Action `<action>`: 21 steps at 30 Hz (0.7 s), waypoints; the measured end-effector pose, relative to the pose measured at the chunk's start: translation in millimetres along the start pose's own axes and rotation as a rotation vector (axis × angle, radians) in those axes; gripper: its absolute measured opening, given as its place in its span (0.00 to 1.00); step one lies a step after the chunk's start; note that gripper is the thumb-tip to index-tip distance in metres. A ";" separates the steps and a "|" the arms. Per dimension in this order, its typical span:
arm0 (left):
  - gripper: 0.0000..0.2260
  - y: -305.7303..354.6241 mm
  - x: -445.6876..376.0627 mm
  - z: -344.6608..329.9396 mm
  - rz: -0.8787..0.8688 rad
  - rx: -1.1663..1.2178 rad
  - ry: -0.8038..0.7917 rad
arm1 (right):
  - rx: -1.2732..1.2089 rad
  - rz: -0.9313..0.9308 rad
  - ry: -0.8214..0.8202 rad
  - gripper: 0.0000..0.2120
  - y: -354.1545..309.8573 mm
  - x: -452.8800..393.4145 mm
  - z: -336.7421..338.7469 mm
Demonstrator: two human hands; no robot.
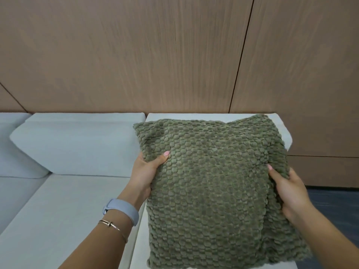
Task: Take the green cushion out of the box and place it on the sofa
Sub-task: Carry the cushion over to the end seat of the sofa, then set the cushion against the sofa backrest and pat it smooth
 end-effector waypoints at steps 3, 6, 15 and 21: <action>0.18 -23.6 -33.8 -1.7 -0.036 0.009 -0.005 | -0.019 0.042 0.009 0.10 19.1 -32.2 -11.3; 0.23 -43.7 -63.1 -3.6 -0.070 -0.005 -0.021 | -0.037 0.071 0.004 0.11 34.6 -58.4 -20.0; 0.20 -62.4 -121.1 -11.2 -0.173 -0.069 -0.069 | -0.001 0.129 -0.016 0.11 70.6 -106.7 -35.4; 0.21 -89.3 -143.8 -1.9 -0.160 -0.098 -0.062 | 0.019 0.090 -0.002 0.11 95.2 -125.9 -40.8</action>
Point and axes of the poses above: each hand's wrist, its own x-axis away from the middle knuckle, its own z-axis out of the back of the hand, y = z × x, the point moved 10 cm from there along -x, towards the middle knuckle, and after that the axes turned 9 degrees about x, right-handed, at the moved point
